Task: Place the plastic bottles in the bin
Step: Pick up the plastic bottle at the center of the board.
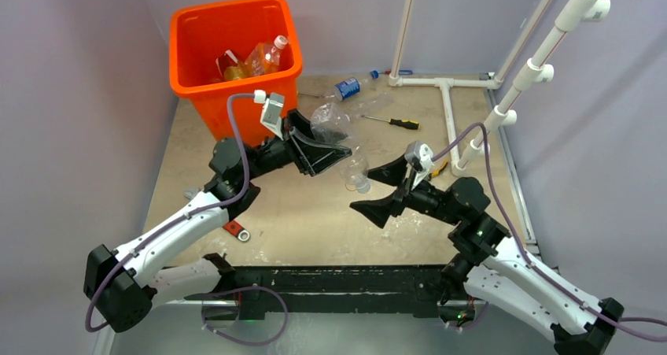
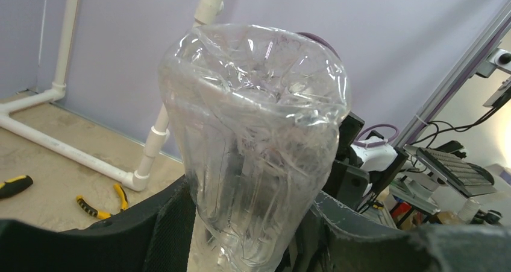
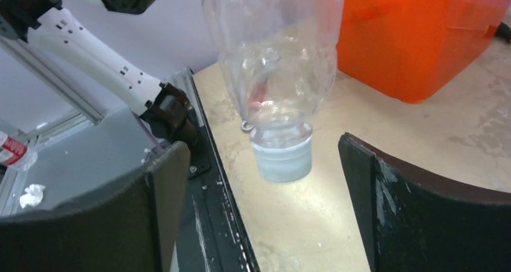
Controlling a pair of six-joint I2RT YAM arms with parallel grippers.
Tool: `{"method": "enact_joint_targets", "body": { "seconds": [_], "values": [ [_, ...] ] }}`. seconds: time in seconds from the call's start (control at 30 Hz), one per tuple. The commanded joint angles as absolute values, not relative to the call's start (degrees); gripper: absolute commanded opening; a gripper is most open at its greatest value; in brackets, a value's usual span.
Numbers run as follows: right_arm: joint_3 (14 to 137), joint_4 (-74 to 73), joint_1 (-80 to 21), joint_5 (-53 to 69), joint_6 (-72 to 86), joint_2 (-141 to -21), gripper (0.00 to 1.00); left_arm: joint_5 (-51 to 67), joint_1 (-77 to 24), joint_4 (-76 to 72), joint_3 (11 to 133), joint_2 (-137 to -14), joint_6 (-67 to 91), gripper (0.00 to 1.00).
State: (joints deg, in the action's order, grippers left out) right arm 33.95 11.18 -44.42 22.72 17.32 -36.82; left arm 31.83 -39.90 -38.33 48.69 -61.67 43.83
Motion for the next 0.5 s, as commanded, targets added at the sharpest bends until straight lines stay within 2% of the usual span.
{"method": "enact_joint_targets", "body": {
  "seconds": [0.0, 0.13, 0.27, 0.47],
  "values": [
    [39.9, 7.7, -44.9, 22.5, 17.2, -33.2, 0.99, 30.3, -39.9, -36.8, 54.7, -57.8, 38.8, 0.03],
    [44.3, 1.6, -44.9, 17.3, 14.9, -30.0, 0.99, 22.8, -40.0, -21.9, 65.2, -55.1, 26.1, 0.0],
    [44.6, -2.1, -44.8, 10.8, 14.9, -27.0, 0.99, 9.1, -40.0, -8.4, 77.6, -55.6, 11.6, 0.0],
    [40.7, -0.3, -44.8, 3.6, 17.0, -26.7, 0.99, -15.5, -40.0, -4.3, 90.6, -60.7, -7.2, 0.0]
  ]
}}
